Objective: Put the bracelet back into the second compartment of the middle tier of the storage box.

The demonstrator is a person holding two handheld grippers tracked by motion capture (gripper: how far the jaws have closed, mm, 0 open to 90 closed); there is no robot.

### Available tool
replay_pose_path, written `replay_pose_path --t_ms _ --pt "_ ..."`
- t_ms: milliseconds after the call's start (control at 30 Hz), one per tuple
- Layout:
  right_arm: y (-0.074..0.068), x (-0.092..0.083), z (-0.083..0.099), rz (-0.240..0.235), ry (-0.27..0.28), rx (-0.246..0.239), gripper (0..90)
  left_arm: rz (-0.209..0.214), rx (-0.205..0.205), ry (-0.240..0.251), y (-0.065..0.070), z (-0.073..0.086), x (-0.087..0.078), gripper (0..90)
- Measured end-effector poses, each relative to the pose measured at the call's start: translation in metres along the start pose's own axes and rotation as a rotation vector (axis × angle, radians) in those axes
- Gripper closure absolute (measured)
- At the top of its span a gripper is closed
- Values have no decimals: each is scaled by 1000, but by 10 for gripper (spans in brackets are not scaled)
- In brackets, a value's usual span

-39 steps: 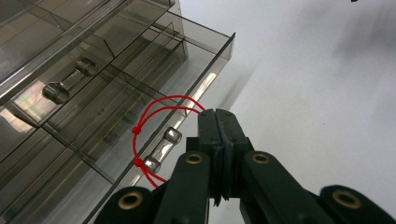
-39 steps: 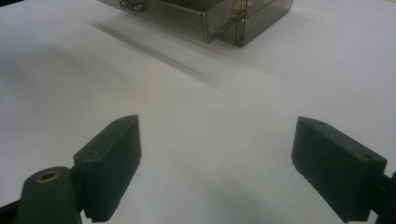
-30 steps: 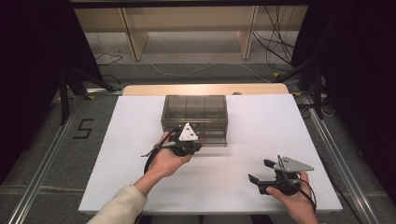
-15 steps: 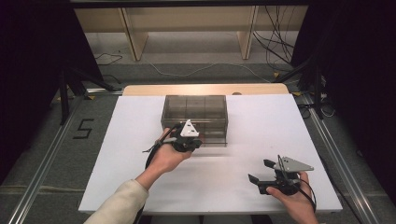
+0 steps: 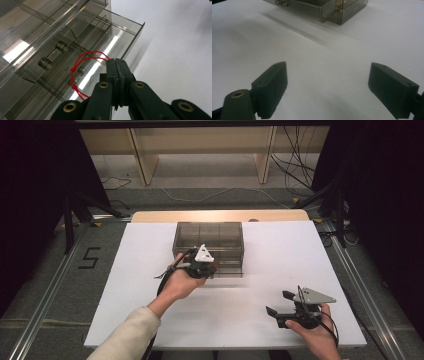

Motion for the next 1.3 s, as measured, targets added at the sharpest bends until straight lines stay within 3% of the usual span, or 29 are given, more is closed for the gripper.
replay_pose_path --t_ms 667,1300 --pt "0 0 0 0 5 -2 167 9 -5 -29 -7 -9 9 897" --pt "0 -1 0 -1 1 3 167 17 -34 -44 -15 -9 16 897"
Point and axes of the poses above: each handheld gripper's, and its own axes: x roughly forward along the jaws, z roughly out of its underside, y roughly to its right, the point moved 3 cm from there along x, roughly forward along the jaws, and after that the axes turned 14 degrees about -y, right-handed, at the moved point
